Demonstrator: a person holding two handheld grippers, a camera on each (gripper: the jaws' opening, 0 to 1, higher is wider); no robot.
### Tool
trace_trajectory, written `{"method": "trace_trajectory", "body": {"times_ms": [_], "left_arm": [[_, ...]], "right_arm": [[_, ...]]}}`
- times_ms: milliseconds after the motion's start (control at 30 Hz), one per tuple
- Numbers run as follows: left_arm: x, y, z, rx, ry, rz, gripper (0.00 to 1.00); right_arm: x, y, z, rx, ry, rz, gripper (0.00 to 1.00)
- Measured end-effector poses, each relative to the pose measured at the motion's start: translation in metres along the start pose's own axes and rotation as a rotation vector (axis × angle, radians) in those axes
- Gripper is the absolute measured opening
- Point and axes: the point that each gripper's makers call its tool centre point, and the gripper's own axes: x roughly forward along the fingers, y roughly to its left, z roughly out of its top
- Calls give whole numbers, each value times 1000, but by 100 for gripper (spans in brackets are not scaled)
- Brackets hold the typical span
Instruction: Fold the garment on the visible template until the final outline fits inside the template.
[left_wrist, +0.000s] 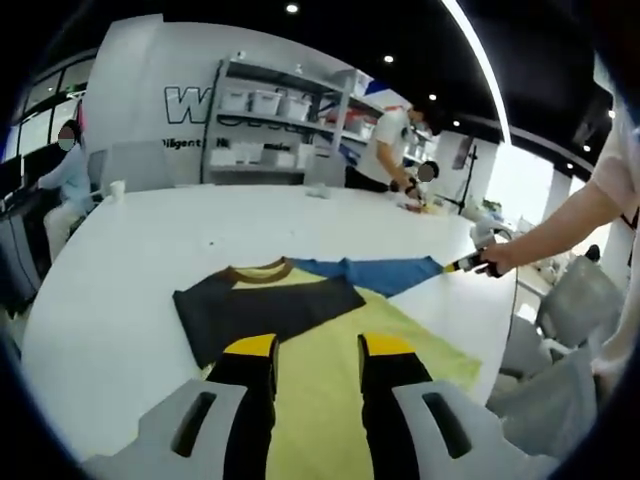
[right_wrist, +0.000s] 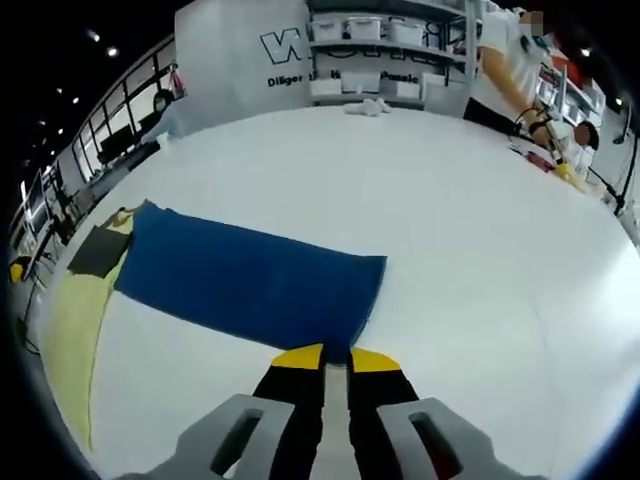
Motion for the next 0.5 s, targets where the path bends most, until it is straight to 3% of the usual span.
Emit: {"method": "trace_trajectory", "body": {"times_ms": [300, 500], "left_arm": [[-5, 3, 2, 0, -8, 1, 29], [-9, 5, 3, -5, -18, 2, 28]], "right_arm": [[-12, 1, 20, -39, -59, -21, 0], [-26, 9, 50, -84, -126, -30, 0]]}}
